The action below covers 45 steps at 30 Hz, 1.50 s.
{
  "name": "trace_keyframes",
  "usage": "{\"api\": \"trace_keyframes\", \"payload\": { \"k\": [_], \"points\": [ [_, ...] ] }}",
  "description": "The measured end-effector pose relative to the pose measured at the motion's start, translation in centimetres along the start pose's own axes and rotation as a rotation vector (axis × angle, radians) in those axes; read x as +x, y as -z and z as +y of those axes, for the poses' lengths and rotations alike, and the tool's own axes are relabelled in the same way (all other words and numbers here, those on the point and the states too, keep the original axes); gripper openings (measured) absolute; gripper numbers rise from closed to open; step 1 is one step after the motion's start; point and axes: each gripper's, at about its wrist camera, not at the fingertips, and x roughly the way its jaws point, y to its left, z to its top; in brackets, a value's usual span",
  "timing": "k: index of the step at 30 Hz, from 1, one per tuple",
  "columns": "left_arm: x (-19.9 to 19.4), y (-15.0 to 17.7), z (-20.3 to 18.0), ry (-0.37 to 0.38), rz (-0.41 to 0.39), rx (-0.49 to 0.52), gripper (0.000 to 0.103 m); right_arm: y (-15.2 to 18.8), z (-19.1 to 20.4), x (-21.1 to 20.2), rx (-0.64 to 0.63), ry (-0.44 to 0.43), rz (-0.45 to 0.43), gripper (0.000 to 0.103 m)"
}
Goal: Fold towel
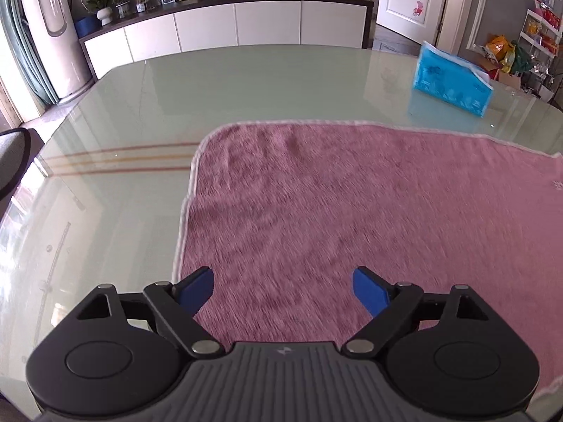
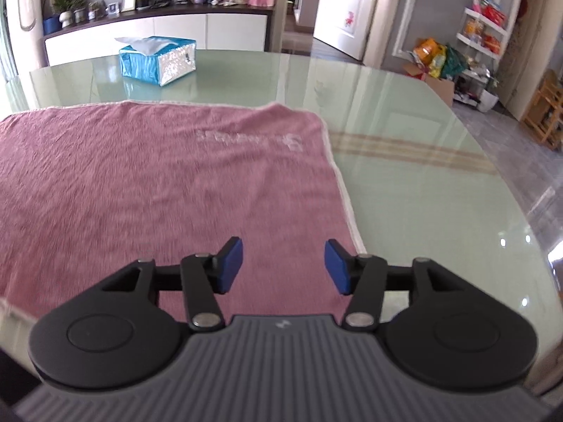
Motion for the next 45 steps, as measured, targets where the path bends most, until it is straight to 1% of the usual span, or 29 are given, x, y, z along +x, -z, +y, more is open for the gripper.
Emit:
{"api": "trace_keyframes", "payload": {
  "k": [5,10,13,18,20,23,27,31,39,45],
  "points": [
    [-1.3,2.6,-1.8,0.012,0.005,0.027,0.089,2.0,-2.9,-1.3,0.096,0.041,-0.016,0.056],
    [-2.4,4.0,-2.8,0.041,0.01,0.023,0.089,3.2,-5.2,-1.0,0.153,0.093,0.007,0.056],
    [-3.5,5.2,-3.6,0.058,0.013,0.016,0.089,3.9,-6.2,-0.7,0.164,0.094,0.012,0.056],
    [-5.1,7.5,-5.1,0.082,0.02,0.027,0.089,4.8,-7.0,-0.5,0.126,0.066,0.019,0.056],
    [-5.6,8.2,-5.7,0.088,0.026,0.033,0.089,5.1,-7.2,-0.4,0.112,0.028,0.016,0.056],
    [-6.3,9.2,-6.5,0.097,0.033,0.042,0.089,5.3,-7.2,-0.3,0.093,-0.008,0.022,0.056],
    [-6.8,10.3,-7.2,0.099,0.046,0.053,0.089,5.8,-6.3,0.2,0.037,-0.01,0.047,0.056],
    [-7.1,10.7,-7.4,0.094,0.053,0.056,0.089,5.9,-6.4,0.1,0.048,-0.019,0.043,0.053],
    [-7.5,11.0,-8.2,0.102,0.061,0.073,0.089,5.9,-6.4,0.2,0.053,-0.022,0.048,0.053],
    [-7.9,11.3,-8.6,0.111,0.062,0.078,0.089,6.1,-6.4,0.1,0.05,-0.042,0.049,0.054]
  ]
}}
